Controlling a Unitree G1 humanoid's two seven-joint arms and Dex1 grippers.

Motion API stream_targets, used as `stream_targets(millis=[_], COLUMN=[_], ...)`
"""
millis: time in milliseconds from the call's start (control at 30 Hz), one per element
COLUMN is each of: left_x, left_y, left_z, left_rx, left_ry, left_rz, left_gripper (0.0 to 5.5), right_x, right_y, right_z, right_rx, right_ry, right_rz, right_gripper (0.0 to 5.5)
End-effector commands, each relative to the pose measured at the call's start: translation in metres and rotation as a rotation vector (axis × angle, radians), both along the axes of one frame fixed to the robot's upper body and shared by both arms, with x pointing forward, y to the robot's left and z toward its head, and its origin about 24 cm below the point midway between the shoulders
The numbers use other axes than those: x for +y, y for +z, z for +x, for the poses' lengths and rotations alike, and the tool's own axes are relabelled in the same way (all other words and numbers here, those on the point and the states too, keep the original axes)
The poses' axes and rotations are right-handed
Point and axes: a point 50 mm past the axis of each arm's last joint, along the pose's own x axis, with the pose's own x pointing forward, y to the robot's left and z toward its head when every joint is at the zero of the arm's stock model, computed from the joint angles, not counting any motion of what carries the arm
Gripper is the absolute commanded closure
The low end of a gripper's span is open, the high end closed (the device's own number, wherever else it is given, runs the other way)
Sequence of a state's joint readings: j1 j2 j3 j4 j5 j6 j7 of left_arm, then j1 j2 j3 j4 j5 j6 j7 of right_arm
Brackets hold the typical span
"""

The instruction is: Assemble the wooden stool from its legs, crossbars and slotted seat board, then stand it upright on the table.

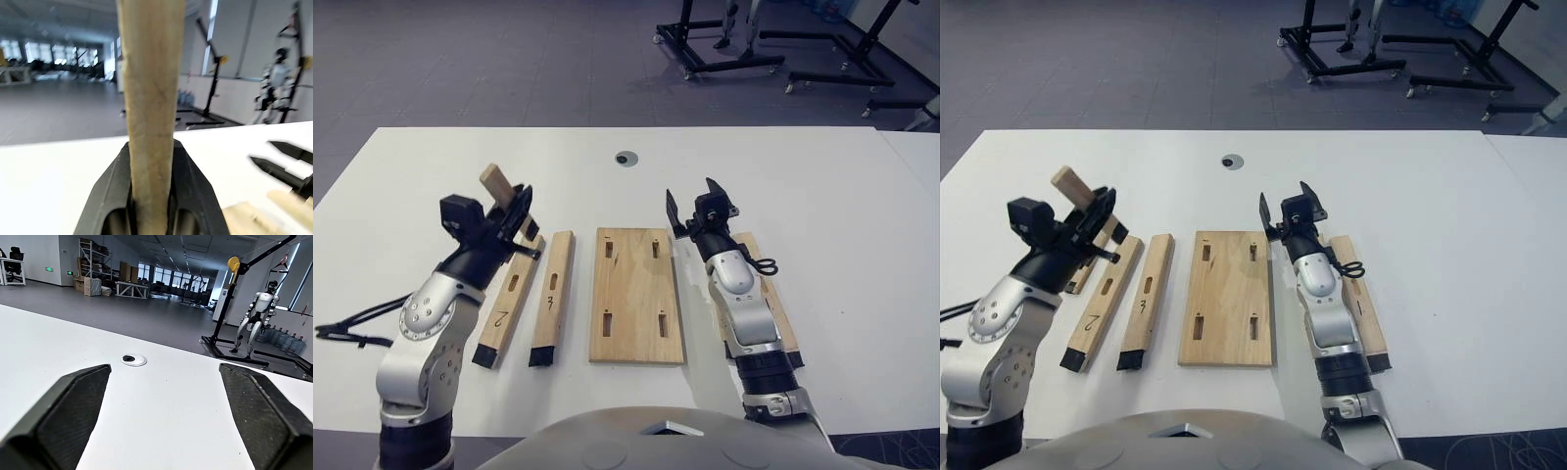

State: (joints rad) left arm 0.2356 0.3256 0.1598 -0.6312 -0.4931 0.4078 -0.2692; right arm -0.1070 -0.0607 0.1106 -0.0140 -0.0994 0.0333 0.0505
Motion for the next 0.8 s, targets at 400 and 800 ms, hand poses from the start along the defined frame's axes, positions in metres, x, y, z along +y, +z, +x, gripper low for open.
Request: stream_targets(millis=[400,800], left_x=[0.027,0.02], left_y=[-0.043,-0.044], left_z=[-0.014,-0.021], left_rx=[0.124,0.153], left_ry=[0.136,0.18], left_rz=[0.036,0.026], left_gripper=[5.11,5.11], right_x=[0.003,0.003], right_y=[-0.004,-0.006], right_z=[0.003,-0.003], right_rx=[-0.019,-0.013], right_ry=[-0.035,-0.027], right_rz=[0.003,-0.008], right_gripper=[1.42,1.42])
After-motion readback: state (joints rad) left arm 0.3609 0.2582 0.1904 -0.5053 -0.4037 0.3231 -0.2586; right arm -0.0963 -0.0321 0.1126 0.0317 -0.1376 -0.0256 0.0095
